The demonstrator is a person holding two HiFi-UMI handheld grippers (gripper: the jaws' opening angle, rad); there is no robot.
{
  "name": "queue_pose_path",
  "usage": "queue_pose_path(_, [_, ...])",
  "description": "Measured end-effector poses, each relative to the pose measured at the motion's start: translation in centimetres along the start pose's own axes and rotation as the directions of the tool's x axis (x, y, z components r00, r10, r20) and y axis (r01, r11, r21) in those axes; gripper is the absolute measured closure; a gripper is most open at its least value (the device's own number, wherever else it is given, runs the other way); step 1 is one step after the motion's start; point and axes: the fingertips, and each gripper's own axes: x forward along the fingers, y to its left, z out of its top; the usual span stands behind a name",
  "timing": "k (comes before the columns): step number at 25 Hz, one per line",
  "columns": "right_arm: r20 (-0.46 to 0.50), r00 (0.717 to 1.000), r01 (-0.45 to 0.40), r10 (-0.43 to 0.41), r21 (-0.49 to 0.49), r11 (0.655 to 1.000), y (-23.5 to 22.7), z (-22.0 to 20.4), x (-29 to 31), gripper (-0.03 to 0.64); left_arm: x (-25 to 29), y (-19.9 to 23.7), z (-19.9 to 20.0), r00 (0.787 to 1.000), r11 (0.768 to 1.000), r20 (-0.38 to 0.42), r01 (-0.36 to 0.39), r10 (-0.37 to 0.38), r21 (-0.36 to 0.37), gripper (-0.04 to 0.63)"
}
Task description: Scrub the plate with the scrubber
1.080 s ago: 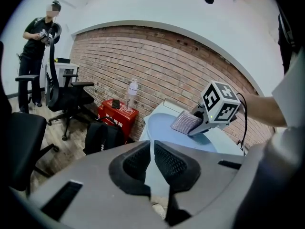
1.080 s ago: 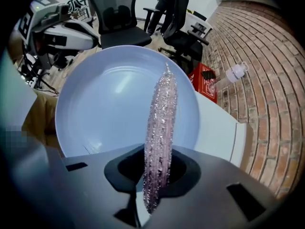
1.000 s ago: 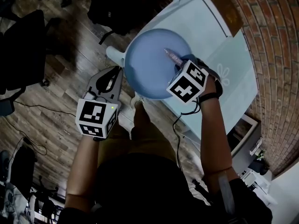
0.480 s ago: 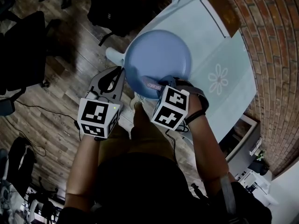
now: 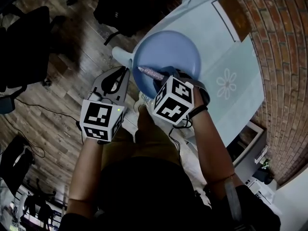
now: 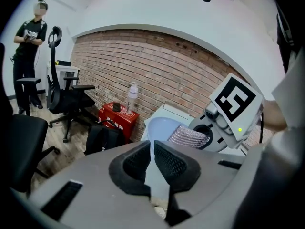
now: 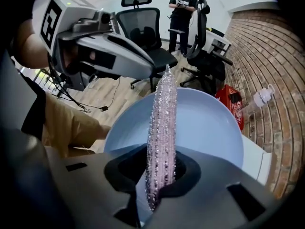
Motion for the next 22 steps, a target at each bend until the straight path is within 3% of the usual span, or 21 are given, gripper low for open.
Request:
queue_pose_path(7, [0.036,0.991,0.128,-0.131,0.072,0.989,-5.2,1.0,0.1,0.529,-0.9,0.6,0.0,1.0,1.0,0.011,-0.019,0.019,-0.01,0.56])
queue_pose_path(13, [-0.031,0.95,0.312,-0.311,0.147,0.939,-11.6,-1.3,-0.3,0.529,-1.2,0.6,0.2,1.0,1.0,0.009,-0.023,0.023,-0.004,0.56])
queue_pose_path(18, [-0.164,0.921,0.38,-0.353,0.192,0.905,-13.5,-5.7,-0.8,0.529,-1.3,0.6,0.2,1.0,1.0,0.012,-0.02,0.02,-0.007,0.56])
queue_pose_path(22, [-0.275,0.919,0.337,-0.283,0.173,0.925,-11.8,-8.0,-0.8,0.529,-1.3,0.9,0.0,1.0,1.0,0.01,-0.019,0.019,-0.012,0.56])
